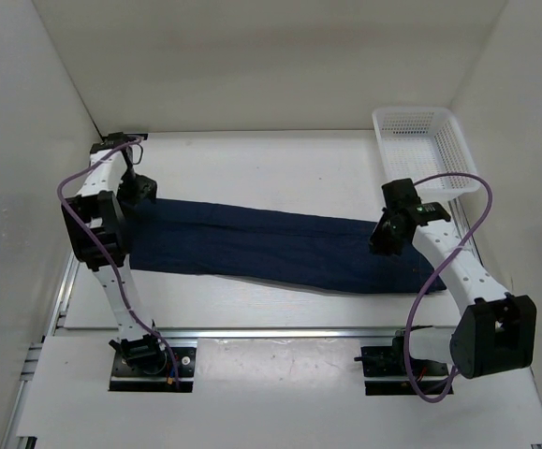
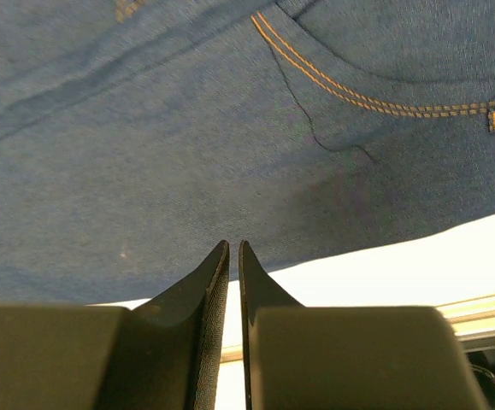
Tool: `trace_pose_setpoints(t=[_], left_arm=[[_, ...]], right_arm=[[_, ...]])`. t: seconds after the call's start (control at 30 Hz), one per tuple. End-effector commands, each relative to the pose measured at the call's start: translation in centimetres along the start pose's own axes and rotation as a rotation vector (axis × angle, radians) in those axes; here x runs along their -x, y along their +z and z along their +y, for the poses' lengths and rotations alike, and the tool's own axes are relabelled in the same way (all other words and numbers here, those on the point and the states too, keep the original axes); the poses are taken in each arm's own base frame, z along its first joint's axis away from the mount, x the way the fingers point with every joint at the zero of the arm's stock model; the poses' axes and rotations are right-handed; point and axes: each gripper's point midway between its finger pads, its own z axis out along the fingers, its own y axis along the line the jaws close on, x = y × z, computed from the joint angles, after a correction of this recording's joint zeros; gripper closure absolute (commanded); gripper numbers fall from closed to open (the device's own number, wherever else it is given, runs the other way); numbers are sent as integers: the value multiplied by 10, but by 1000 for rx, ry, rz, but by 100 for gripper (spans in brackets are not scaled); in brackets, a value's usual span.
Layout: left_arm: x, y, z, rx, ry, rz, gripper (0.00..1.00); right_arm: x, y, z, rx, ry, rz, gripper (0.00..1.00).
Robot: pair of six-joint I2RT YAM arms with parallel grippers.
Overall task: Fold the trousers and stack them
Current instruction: Fold the trousers
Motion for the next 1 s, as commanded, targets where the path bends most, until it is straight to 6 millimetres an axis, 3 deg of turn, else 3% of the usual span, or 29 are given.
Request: trace_pose_setpoints(t=[0.0, 0.23, 0.57, 0.7, 0.97], left_arm=[[1, 0, -6, 29, -91, -37, 18], [-15, 21, -1, 84, -104, -10, 38], [-23, 36, 6, 120, -96, 12, 46], [-24, 39, 7, 128, -94, 17, 56], [-23, 36, 6, 120, -85, 13, 87]], right_arm=[[-4, -1, -5, -6, -27, -5, 86], [-2, 0, -5, 3, -36, -8, 86], [3, 0, -15, -5, -26, -11, 86], [1, 0, -16, -5, -26, -11, 86], [6, 1, -23, -16, -6, -17, 86]])
